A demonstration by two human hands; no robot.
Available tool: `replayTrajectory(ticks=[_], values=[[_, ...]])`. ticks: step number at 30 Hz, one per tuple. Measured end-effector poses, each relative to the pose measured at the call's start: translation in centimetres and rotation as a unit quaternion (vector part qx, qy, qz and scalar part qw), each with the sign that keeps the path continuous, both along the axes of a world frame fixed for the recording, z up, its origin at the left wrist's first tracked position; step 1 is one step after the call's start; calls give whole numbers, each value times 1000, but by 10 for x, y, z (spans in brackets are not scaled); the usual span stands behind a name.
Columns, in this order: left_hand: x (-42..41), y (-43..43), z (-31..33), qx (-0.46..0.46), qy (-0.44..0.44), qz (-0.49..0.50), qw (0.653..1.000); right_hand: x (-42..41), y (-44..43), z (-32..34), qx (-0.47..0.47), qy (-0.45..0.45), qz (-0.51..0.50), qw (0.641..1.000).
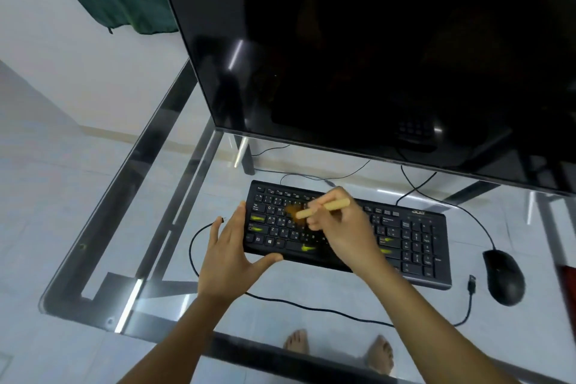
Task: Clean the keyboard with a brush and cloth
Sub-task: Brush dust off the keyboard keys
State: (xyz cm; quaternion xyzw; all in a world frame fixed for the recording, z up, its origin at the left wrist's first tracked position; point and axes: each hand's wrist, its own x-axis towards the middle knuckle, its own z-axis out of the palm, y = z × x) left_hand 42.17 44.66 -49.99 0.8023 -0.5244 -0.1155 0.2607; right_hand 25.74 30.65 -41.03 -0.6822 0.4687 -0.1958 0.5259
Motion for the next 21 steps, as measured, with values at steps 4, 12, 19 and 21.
replayTrajectory(ticks=[4, 12, 19, 21], values=[[0, 0, -1, 6, -2, -4, 1000, 14, -13, 3, -93, 18, -43, 995], [-1, -1, -1, -3, -2, -9, 1000, 37, -24, 6, -6, 2, -59, 998], [0, -1, -2, 7, 2, -11, 1000, 4, -29, 10, -54, 27, -70, 996], [0, -1, -3, 5, 6, -13, 1000, -4, -28, 10, -5, -4, -49, 999]])
